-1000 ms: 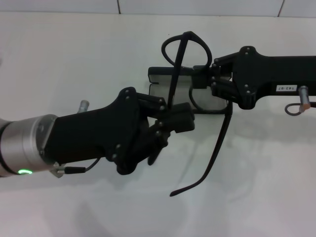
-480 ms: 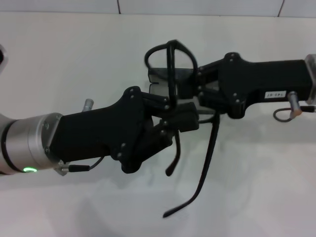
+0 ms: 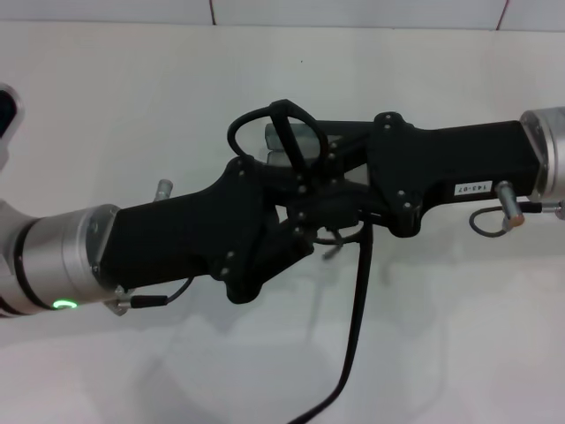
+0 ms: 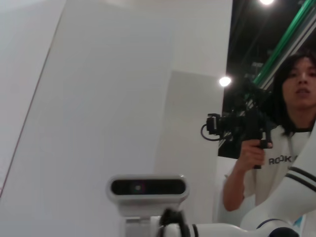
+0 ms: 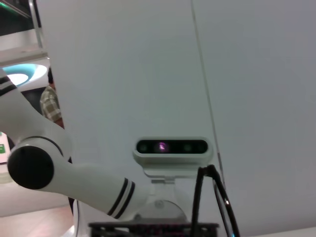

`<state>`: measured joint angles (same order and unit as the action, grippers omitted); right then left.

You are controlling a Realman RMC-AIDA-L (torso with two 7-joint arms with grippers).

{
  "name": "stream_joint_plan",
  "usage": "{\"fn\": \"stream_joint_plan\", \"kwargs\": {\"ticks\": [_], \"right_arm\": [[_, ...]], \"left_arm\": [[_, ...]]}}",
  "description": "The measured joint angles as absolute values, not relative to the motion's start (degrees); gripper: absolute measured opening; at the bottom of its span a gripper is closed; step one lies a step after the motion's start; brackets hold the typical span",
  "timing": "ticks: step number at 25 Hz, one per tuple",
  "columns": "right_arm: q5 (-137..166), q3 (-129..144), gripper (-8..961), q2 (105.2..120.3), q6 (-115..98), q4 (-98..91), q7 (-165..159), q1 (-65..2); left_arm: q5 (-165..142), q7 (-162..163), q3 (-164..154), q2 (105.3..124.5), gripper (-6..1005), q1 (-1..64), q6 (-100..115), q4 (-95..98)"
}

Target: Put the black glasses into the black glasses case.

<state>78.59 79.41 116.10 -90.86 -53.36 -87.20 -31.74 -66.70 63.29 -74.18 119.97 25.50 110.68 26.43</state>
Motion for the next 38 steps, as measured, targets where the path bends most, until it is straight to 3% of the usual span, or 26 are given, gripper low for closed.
{"fn": "stream_joint_plan", "kwargs": {"ticks": [38], "right_arm": [[77.2, 79.1, 107, 116.11, -92.4, -51.2, -85.5, -31.3]], "left_arm": [[-64.2, 61.1, -74.3, 120.11, 58, 25.0, 110.6, 23.6]]}}
